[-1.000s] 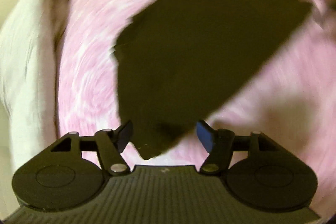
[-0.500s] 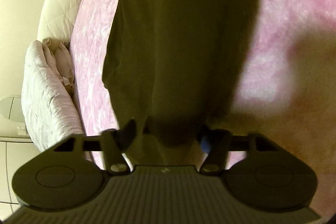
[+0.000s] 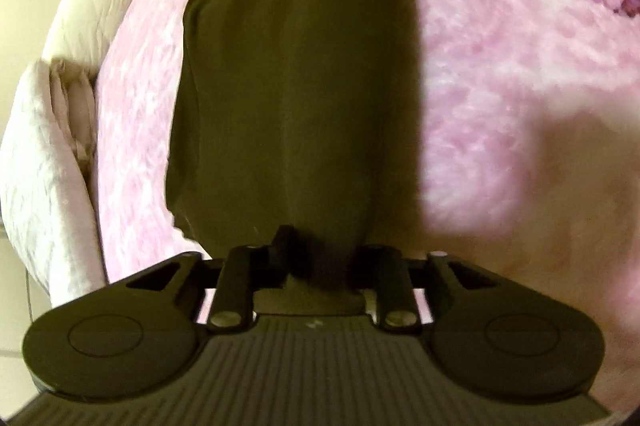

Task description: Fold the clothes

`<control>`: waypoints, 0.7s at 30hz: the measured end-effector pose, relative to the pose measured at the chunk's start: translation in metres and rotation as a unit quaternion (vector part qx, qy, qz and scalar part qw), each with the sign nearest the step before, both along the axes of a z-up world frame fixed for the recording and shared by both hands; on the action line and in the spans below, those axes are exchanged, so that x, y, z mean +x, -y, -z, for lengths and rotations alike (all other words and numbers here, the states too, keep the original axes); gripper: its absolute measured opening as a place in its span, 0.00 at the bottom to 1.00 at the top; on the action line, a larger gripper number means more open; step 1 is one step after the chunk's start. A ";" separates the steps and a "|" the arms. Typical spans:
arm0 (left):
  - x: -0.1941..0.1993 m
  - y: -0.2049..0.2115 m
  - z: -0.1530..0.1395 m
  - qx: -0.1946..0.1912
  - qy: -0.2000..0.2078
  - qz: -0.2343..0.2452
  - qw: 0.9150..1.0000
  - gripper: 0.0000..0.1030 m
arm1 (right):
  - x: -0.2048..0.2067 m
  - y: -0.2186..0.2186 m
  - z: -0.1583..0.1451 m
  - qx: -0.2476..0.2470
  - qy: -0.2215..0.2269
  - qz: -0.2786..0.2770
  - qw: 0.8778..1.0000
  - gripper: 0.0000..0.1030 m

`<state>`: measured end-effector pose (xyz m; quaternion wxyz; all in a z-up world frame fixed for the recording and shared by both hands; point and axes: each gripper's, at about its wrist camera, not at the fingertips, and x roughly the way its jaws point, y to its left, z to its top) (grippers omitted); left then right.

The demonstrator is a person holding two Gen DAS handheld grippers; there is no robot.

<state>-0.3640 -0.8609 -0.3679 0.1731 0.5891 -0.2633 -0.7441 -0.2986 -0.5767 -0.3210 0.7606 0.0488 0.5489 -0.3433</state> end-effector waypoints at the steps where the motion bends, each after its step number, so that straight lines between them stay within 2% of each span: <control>1: -0.001 -0.003 -0.002 0.004 -0.005 -0.010 1.000 0.37 | 0.003 -0.007 0.003 -0.012 -0.005 -0.008 1.000 0.44; 2: 0.000 -0.007 -0.005 0.006 -0.012 -0.015 1.000 0.44 | 0.007 -0.016 0.006 -0.027 -0.011 -0.021 0.999 0.58; 3: 0.000 -0.013 -0.008 0.007 -0.019 -0.014 1.000 0.53 | 0.010 -0.024 0.008 -0.043 -0.018 -0.033 0.998 0.63; 4: 0.000 -0.019 -0.010 0.005 -0.026 -0.011 1.000 0.58 | 0.014 -0.032 0.012 -0.060 -0.025 -0.053 0.996 0.71; 7: -0.007 -0.031 -0.008 -0.004 -0.029 0.002 1.000 0.59 | 0.027 -0.040 0.030 -0.103 -0.045 -0.108 0.988 0.73; 13: -0.023 -0.031 0.009 -0.011 -0.039 -0.008 0.999 0.61 | 0.043 -0.007 0.064 -0.115 -0.061 -0.134 0.982 0.72; 14: -0.023 -0.029 0.011 -0.012 -0.039 -0.009 0.999 0.62 | 0.042 0.001 0.065 -0.114 -0.056 -0.132 0.983 0.68; 15: -0.021 -0.034 0.011 -0.014 -0.038 -0.008 0.999 0.64 | 0.040 0.009 0.064 -0.111 -0.049 -0.129 0.984 0.60; 16: -0.022 -0.033 0.010 -0.016 -0.036 -0.006 0.999 0.65 | 0.037 0.017 0.060 -0.098 -0.040 -0.121 0.987 0.44; 17: -0.022 -0.033 0.009 -0.018 -0.033 -0.003 0.999 0.66 | 0.034 0.025 0.055 -0.083 -0.030 -0.113 0.990 0.34; 19: -0.021 -0.032 0.007 -0.019 -0.024 0.003 1.000 0.66 | 0.027 0.035 0.039 -0.065 -0.004 -0.102 0.993 0.28; 21: -0.020 -0.029 0.006 -0.020 -0.014 0.005 1.000 0.64 | 0.019 0.043 0.018 -0.054 0.019 -0.096 0.994 0.27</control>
